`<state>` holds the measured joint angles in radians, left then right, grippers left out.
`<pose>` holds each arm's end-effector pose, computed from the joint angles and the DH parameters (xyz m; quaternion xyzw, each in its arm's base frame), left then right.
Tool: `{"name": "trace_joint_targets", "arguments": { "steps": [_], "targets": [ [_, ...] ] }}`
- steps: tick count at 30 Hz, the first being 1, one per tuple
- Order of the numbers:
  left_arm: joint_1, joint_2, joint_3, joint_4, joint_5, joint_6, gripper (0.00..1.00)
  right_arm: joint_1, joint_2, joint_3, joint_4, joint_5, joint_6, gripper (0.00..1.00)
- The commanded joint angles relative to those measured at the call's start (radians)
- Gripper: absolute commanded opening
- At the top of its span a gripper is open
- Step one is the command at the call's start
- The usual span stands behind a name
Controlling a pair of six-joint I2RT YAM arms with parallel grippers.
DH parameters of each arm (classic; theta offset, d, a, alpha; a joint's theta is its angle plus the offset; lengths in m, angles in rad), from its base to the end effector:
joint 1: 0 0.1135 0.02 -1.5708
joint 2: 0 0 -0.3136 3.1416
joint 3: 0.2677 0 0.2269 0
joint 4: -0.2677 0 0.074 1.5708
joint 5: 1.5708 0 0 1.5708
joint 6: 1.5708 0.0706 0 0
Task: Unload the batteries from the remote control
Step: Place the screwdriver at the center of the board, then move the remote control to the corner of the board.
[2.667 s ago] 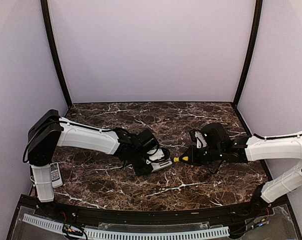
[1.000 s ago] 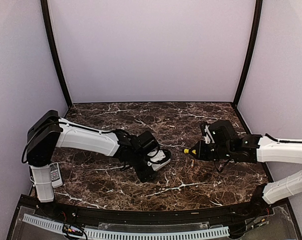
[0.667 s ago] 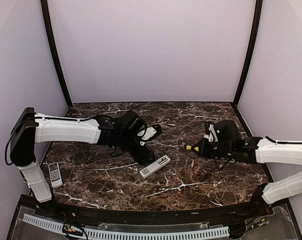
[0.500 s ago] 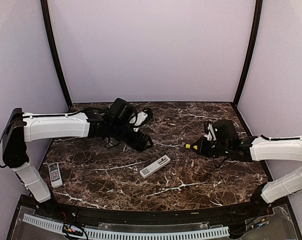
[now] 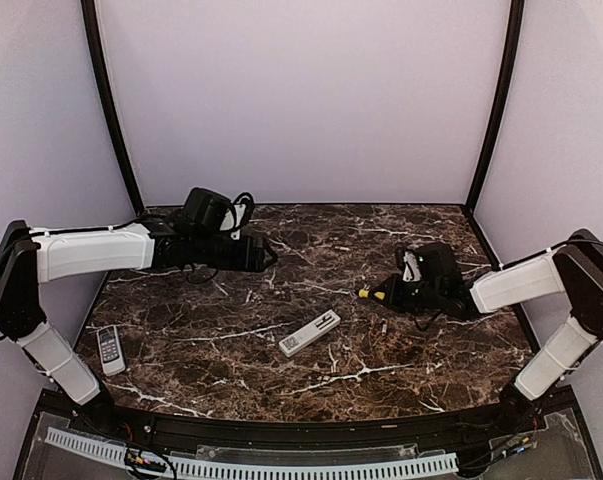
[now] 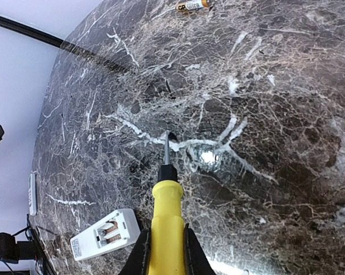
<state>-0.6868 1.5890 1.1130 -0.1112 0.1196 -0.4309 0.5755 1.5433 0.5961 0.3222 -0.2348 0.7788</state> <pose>0.2790 -0.2396 0.3003 0.1403 0.8691 -0.2946 0.3717 0.2457 0.1790 0.2009 0.0366 0.8850 0.3647 0.2872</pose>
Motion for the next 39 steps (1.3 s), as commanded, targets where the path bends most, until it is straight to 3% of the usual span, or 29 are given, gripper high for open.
{"name": "trace_joint_targets", "arguments": {
  "steps": [1, 2, 4, 15, 25, 32, 39],
  "targets": [
    [0.029, -0.063, -0.03, -0.011, 0.01, -0.017, 0.76, -0.013, 0.069, 0.015, 0.082, -0.076, -0.022, 0.06],
    [0.032, -0.074, -0.036, -0.015, 0.007, -0.015, 0.76, -0.017, 0.081, 0.015, 0.089, -0.079, -0.022, 0.09],
    [0.04, -0.091, -0.064, -0.019, -0.001, -0.015, 0.76, -0.024, 0.098, 0.016, 0.095, -0.084, -0.026, 0.23],
    [0.06, -0.109, -0.115, -0.002, -0.017, -0.046, 0.76, -0.032, 0.108, 0.052, 0.033, -0.056, -0.068, 0.53],
    [0.095, -0.167, -0.157, -0.054, -0.106, -0.083, 0.78, -0.033, -0.062, 0.061, -0.098, 0.048, -0.153, 0.67],
    [0.261, -0.348, -0.312, -0.206, -0.233, -0.241, 0.89, -0.032, -0.204, 0.095, -0.164, 0.163, -0.262, 0.76],
    [0.451, -0.48, -0.42, -0.44, -0.366, -0.332, 0.99, -0.034, -0.221, 0.135, -0.153, 0.162, -0.332, 0.8]
  ]
}}
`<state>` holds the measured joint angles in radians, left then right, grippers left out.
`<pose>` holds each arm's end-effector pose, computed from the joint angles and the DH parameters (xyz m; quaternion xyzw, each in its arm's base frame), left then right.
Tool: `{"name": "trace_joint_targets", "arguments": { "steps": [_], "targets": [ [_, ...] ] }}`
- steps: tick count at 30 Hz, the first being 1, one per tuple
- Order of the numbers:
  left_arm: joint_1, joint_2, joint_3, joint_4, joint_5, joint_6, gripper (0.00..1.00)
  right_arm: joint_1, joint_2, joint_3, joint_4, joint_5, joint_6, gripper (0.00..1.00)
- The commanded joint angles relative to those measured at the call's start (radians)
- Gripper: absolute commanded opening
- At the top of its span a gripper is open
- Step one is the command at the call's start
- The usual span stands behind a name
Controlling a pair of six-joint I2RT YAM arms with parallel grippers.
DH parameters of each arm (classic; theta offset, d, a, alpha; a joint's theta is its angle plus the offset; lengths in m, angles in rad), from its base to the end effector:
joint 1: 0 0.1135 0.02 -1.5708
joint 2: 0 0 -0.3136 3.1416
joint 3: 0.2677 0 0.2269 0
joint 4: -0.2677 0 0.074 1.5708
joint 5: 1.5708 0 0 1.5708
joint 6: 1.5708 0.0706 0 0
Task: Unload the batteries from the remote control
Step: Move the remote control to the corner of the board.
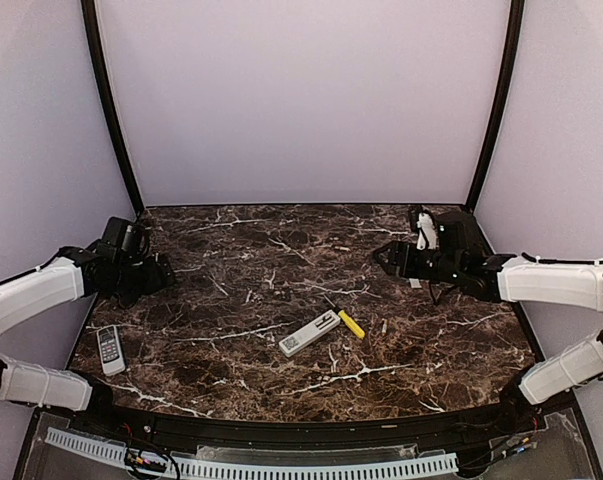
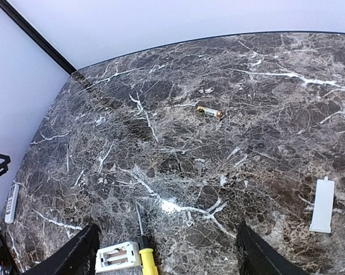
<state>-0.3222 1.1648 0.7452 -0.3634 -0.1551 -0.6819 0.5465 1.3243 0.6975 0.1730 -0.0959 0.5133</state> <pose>0.2143 -0.0601 0.2659 -0.1939 0.9005 -0.1214 0.3698 0.2405 0.1542 0.2746 -0.0395 0.8465 0.3026 0.4362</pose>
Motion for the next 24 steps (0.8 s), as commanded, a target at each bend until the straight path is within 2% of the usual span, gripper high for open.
{"name": "trace_joint_targets", "arguments": {
  "steps": [1, 4, 8, 13, 17, 24],
  "targets": [
    [0.11, -0.074, -0.073, -0.197, -0.077, -0.088, 0.99, -0.006, 0.003, 0.042, -0.007, 0.019, -0.072, 0.8],
    [0.25, -0.106, -0.104, -0.247, -0.043, -0.11, 0.99, -0.015, 0.003, 0.062, -0.015, 0.005, -0.094, 0.81],
    [0.37, -0.14, -0.101, -0.314, -0.058, -0.105, 0.99, -0.038, -0.027, 0.057, -0.009, -0.018, -0.112, 0.82],
    [0.431, -0.149, -0.072, -0.369, -0.099, -0.107, 0.99, -0.075, -0.073, 0.031, -0.005, -0.047, -0.116, 0.82],
    [0.524, -0.115, -0.093, -0.346, -0.047, -0.109, 0.99, -0.098, -0.105, 0.01, 0.003, -0.053, -0.116, 0.83],
    [0.571, -0.026, -0.099, -0.327, -0.031, -0.104, 0.99, -0.122, -0.126, -0.019, 0.005, -0.053, -0.121, 0.83]
  ]
}}
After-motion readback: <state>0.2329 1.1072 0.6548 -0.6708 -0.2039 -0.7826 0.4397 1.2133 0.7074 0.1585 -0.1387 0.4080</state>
